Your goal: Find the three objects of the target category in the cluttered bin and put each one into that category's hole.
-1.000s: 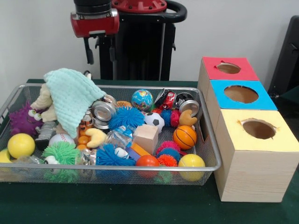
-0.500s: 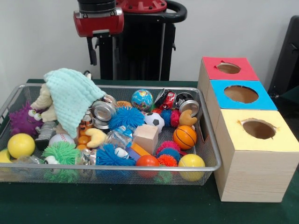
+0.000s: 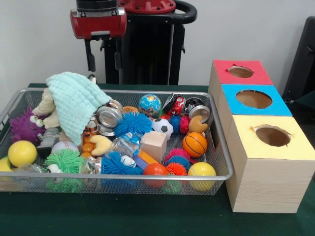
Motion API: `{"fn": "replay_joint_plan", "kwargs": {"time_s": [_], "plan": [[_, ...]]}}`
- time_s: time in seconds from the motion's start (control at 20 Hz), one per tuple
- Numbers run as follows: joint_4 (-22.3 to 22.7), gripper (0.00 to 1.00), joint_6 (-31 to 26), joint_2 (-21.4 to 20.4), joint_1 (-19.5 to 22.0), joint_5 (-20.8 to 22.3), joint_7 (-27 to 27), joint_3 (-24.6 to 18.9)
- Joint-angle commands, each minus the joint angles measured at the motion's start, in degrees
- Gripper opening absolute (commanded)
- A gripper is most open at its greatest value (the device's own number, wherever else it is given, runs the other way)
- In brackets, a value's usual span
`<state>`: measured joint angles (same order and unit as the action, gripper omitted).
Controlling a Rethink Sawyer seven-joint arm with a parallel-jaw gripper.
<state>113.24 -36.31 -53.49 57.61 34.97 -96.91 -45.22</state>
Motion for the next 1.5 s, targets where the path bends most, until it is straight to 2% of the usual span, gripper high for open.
{"fn": "replay_joint_plan", "kwargs": {"time_s": [0.05,0.5,0.8,1.15,1.5], "plan": [[-7.2,1.0,-2.9,1.3,-0.8,1.4,9.8,-2.6],[-4.3,1.0,1.8,1.8,2.0,2.8,9.3,-2.7],[-3.8,1.0,4.1,4.1,2.4,4.7,7.9,-1.6],[-3.4,1.0,8.8,8.0,1.3,8.3,3.1,1.9],[-4.7,1.0,10.0,11.5,-0.1,9.2,0.6,4.1]]}}
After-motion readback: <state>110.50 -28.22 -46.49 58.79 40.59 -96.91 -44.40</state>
